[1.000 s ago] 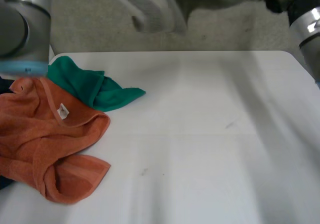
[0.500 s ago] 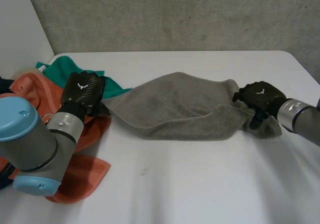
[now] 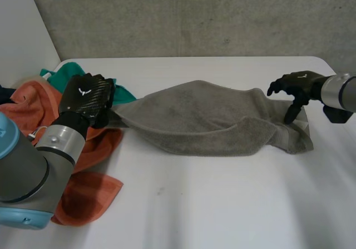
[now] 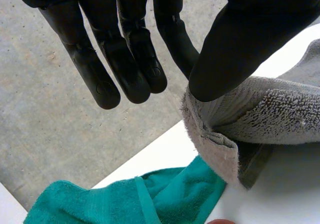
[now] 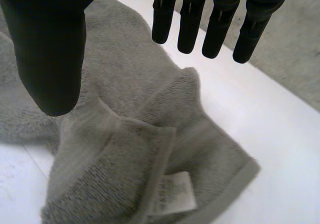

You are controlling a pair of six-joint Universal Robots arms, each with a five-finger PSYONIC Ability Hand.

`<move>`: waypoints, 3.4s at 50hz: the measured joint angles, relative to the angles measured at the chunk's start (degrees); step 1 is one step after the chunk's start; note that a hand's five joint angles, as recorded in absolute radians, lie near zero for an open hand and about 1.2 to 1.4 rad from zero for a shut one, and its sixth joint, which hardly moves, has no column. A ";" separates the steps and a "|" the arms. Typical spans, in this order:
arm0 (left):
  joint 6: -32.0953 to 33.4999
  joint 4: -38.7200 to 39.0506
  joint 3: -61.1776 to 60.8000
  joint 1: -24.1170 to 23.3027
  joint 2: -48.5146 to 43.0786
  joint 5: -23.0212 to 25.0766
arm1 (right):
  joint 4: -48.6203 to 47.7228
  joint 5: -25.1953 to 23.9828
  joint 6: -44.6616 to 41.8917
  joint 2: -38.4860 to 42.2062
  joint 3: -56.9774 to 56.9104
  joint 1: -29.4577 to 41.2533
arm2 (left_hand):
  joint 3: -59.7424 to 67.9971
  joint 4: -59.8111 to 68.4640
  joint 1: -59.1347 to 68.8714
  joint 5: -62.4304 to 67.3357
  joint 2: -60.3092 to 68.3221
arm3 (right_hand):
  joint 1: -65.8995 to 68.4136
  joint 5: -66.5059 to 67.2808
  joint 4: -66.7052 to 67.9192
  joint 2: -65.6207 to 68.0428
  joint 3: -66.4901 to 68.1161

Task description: Fold the laundry.

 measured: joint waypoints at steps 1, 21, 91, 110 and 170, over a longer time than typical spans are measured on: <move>0.00 -0.13 0.05 0.11 0.00 -0.03 | 1.49 -0.01 0.69 1.71 -2.33 0.46 | 0.00 0.00 0.00 0.00 0.00 | 0.00 0.25 0.00 0.06 0.00; 0.07 -0.83 0.61 2.17 -0.06 0.34 | 3.56 3.57 0.48 10.70 -6.29 5.79 | 0.00 0.00 0.00 0.00 0.00 | 39.72 42.23 42.88 42.74 41.90; 1.06 -25.02 3.20 -22.46 -2.47 -7.68 | -22.13 -5.46 -7.88 -26.73 34.48 -5.41 | -36.28 -36.44 -33.42 -34.47 -36.65 | 39.72 43.77 45.53 43.55 44.03; 8.16 -15.66 9.02 -19.79 -17.36 -7.87 | -22.63 -6.43 -8.95 -27.15 39.36 -7.15 | -44.20 -45.52 -40.76 -43.75 -44.74 | 39.72 43.77 45.53 43.55 44.03; -11.10 -26.52 60.72 -1.16 -19.12 -3.43 | -61.81 7.04 6.02 -20.75 18.21 -0.87 | -0.95 -0.04 -0.81 -2.60 -0.43 | 39.72 44.03 45.57 43.55 44.11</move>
